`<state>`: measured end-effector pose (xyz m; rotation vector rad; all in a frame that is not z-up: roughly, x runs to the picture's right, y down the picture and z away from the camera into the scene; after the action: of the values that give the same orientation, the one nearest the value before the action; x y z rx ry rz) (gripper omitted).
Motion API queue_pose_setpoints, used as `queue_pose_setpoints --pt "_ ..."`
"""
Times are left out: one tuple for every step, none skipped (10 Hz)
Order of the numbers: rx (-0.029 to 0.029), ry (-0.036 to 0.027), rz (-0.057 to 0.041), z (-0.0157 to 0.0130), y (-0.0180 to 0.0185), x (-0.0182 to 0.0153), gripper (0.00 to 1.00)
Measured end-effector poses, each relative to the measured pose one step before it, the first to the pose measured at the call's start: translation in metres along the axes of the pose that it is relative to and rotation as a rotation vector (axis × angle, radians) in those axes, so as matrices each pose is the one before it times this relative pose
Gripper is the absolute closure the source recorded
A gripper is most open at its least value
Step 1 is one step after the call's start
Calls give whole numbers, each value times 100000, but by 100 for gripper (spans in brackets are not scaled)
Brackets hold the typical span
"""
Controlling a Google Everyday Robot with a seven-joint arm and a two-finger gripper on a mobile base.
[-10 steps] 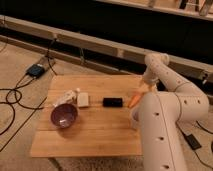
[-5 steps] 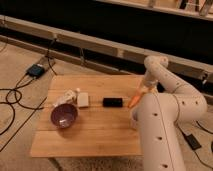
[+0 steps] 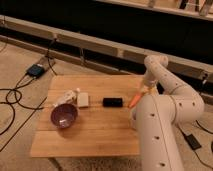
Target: Drag the pepper across the table
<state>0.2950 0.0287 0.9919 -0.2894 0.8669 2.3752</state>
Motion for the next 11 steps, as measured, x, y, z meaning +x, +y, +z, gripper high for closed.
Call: queue_pose_setpoints --pt "407 1 -312 25 4 -2 81" --pt "694 230 -185 181 -88 41 92" --pt "533 212 221 149 -152 -41 96" --pt "398 75 354 105 -209 -132 96" --pt "154 -129 578 -26 -174 -191 96" --pt "163 -761 2035 -271 -543 -707 96" --pt "-186 -926 1336 -414 -350 -633 96" --pt "-173 -806 1213 -376 -342 -582 96" --pt "-464 -1330 1960 -671 -562 -963 96" --pt "-163 -751 1091 -304 -366 -557 96" --pt "-116 -862 1421 -373 -540 -712 96"
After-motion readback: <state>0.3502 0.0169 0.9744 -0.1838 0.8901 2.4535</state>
